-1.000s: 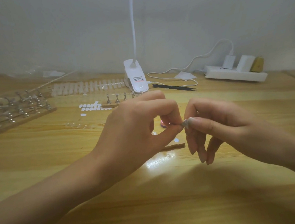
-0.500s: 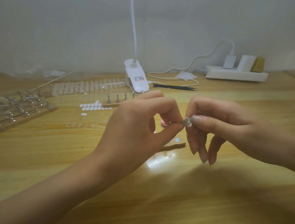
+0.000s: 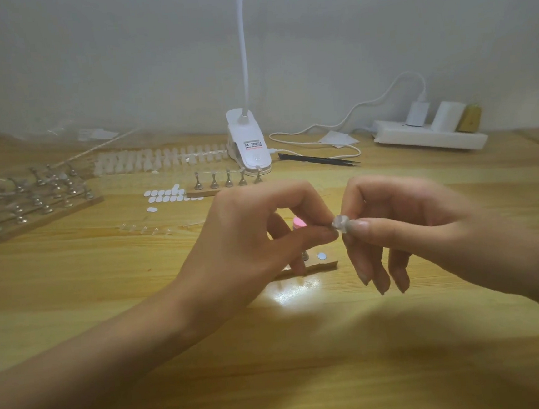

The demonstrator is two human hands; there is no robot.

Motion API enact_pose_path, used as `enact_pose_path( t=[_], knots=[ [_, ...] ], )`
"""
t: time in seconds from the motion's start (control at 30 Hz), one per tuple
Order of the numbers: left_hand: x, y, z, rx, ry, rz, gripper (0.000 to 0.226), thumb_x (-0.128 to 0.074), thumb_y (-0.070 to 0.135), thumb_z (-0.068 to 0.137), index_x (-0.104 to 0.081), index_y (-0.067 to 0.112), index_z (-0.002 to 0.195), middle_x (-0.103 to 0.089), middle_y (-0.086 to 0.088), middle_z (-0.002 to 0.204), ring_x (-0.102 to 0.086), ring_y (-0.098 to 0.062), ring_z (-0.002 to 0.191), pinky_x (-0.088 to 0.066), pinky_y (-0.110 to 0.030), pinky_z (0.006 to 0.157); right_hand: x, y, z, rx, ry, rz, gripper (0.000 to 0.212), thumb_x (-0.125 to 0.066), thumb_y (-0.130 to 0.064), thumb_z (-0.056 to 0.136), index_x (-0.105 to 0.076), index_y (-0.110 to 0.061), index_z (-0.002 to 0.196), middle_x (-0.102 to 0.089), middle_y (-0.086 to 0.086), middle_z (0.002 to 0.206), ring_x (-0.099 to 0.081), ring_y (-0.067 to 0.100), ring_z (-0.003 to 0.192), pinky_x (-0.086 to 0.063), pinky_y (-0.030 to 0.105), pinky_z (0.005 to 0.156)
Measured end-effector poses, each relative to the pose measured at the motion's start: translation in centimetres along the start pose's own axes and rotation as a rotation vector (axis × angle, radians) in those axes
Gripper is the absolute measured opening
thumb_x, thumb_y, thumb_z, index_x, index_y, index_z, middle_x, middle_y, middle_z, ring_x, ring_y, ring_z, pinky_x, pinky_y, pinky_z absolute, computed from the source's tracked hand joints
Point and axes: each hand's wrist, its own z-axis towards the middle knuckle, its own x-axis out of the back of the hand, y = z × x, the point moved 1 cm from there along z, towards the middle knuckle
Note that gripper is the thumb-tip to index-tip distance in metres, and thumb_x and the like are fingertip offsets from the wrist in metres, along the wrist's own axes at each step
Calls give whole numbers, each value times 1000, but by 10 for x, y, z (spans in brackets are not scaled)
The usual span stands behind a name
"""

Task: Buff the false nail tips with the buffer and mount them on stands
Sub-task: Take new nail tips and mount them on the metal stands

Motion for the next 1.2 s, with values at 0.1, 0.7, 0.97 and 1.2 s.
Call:
enact_pose_path(
  t=[0.1, 0.7, 0.97, 1.2],
  knots=[
    [0, 1, 0, 6, -21, -20, 14, -77, 13, 82, -67, 21, 77, -61, 24, 64, -63, -8, 46, -36, -4, 50, 3, -4, -1, 27, 2, -61, 15, -53, -25, 94, -57, -18, 81, -67, 6, 65, -63, 16, 57, -47, 24, 48],
    [-1, 4, 0, 232, -145, -432, 11, -63, 24, 94, -70, 16, 95, -75, 4, 105, -70, -15, 57, -38, -15, 42, 60, 39, 23, -161, 263, -923, 23, -71, -30, 88, -59, -30, 69, -65, -15, 63, -60, 4, 55, -44, 30, 55],
    [1, 1, 1, 313, -30, -448, 8, -73, 30, 82, -76, 24, 86, -74, 11, 80, -47, -3, 40, -36, -10, 43, 18, 3, 12, 480, 350, -336, 17, -72, -20, 89, -75, -24, 106, -66, -5, 99, -67, 19, 71, -53, 22, 51],
    [9, 9, 6, 198, 9, -468, 18, -76, 36, 69, -78, 22, 81, -54, -25, 61, -37, -7, 39, -33, -11, 42, -5, 3, 12, 496, 366, -126, 26, -65, -28, 92, -73, -23, 116, -60, 7, 101, -61, 13, 68, -51, 24, 48]
  ],
)
